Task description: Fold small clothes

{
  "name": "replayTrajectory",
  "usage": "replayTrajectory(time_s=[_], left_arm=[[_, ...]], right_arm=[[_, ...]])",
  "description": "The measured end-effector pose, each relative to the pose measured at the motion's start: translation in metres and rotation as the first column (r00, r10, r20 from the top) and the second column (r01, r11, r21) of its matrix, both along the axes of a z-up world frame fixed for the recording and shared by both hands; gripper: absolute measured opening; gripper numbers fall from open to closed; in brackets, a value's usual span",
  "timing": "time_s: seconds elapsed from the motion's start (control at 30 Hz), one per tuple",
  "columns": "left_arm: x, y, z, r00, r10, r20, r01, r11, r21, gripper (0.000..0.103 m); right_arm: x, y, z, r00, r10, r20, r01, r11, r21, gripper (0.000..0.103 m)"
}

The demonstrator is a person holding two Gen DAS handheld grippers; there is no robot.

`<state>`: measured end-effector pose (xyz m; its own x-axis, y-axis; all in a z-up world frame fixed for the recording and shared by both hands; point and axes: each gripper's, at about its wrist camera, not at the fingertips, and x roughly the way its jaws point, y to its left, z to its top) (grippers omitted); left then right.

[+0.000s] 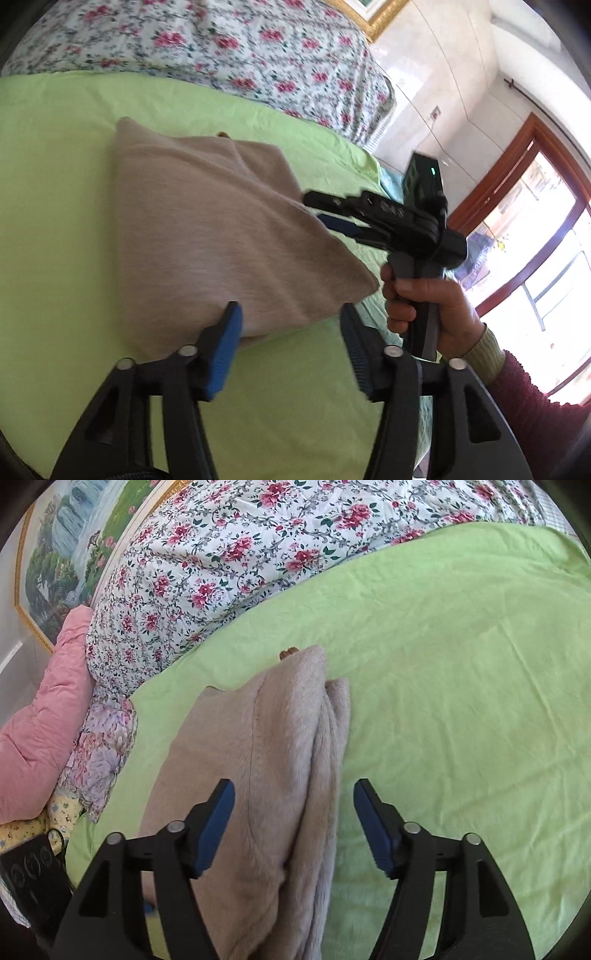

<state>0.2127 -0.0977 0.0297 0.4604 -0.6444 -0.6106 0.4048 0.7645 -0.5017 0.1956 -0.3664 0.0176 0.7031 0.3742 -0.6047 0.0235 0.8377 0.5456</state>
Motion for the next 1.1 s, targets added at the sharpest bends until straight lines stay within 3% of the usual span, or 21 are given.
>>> replayTrajectory(time_s=[0.07, 0.13, 0.53, 0.87, 1.0, 1.1], left_arm=[[0.007, 0.016, 0.003, 1.0, 0.025, -0.018, -0.025, 1.0, -0.018, 0.062], [0.014, 0.031, 0.005, 0.998, 0.062, -0.028, -0.063, 0.998, -0.013, 0.071], [0.062, 0.065, -0.016, 0.984, 0.139, -0.114, -0.141, 0.99, -0.015, 0.08], [0.106, 0.071, -0.039, 0.965, 0.104, -0.242, -0.14, 0.981, -0.137, 0.081], [0.126, 0.071, -0.056, 0.95, 0.119, -0.29, -0.165, 0.977, -0.139, 0.081], [0.14, 0.07, -0.076, 0.929, 0.07, -0.363, -0.159, 0.962, -0.222, 0.084]], right_arm=[[-0.001, -0.001, -0.002, 1.0, 0.001, -0.01, -0.001, 1.0, 0.009, 0.071], [-0.002, -0.004, -0.006, 1.0, -0.002, -0.022, 0.003, 0.999, 0.032, 0.071], [-0.003, -0.004, -0.01, 0.999, 0.006, -0.037, -0.003, 0.997, 0.071, 0.075], [0.002, -0.007, -0.019, 0.998, 0.006, -0.061, 0.001, 0.993, 0.114, 0.076], [0.01, -0.006, -0.021, 0.998, 0.014, -0.068, -0.006, 0.992, 0.125, 0.076], [0.018, -0.004, -0.025, 0.996, 0.033, -0.08, -0.022, 0.991, 0.133, 0.076]])
